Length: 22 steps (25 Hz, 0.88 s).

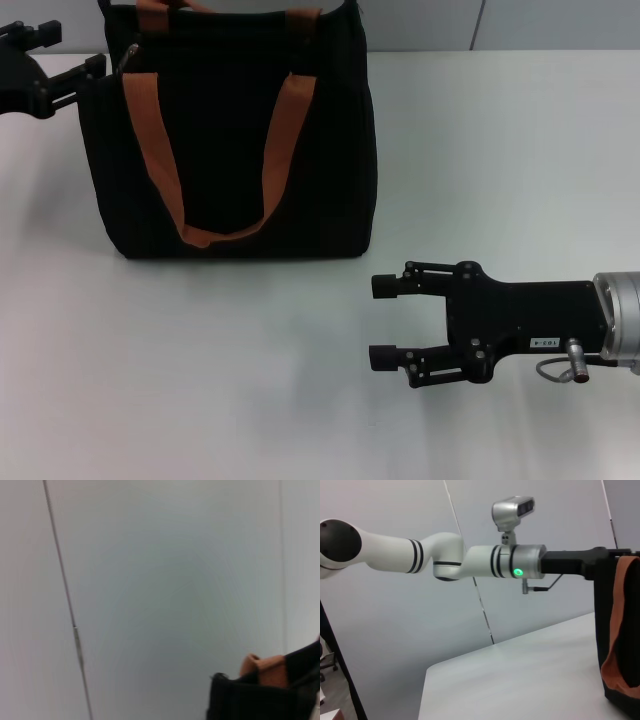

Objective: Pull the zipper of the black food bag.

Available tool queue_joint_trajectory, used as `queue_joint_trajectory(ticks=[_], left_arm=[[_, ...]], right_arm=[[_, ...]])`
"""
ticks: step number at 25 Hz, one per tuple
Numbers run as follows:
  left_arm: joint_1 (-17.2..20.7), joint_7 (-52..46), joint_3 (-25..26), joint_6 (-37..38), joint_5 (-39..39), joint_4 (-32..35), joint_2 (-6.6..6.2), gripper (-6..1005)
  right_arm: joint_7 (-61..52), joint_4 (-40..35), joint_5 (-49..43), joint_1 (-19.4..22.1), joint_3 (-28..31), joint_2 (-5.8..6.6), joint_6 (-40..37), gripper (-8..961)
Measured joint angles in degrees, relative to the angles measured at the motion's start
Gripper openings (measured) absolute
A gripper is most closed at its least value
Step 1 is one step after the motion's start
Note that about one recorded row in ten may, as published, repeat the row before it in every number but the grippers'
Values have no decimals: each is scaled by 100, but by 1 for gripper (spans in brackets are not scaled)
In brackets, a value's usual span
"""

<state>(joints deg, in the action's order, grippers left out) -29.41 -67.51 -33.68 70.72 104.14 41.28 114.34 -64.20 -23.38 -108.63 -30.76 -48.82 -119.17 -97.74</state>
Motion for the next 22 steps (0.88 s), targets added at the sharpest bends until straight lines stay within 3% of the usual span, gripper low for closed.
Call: queue_joint_trajectory(ticks=[5,8,10,15,22], left_arm=[[40,-408,-10,709,109,-41,-324,681],[17,-465,-24,994,214,-55,-395,681],[-45,-464,-73,1023,361,-60,-372,682],[-259,-373,-131,588,837,-64,-169,682],[-385,-376,-228,506,881,-33,-77,682]], right_arm=[[-2,1,0,-1,17,5,17,818],[-4,1,0,4,17,6,23,818],[-4,1,0,5,15,7,24,818],[-4,1,0,8,13,8,13,819],[-5,1,0,33,14,8,-13,819]])
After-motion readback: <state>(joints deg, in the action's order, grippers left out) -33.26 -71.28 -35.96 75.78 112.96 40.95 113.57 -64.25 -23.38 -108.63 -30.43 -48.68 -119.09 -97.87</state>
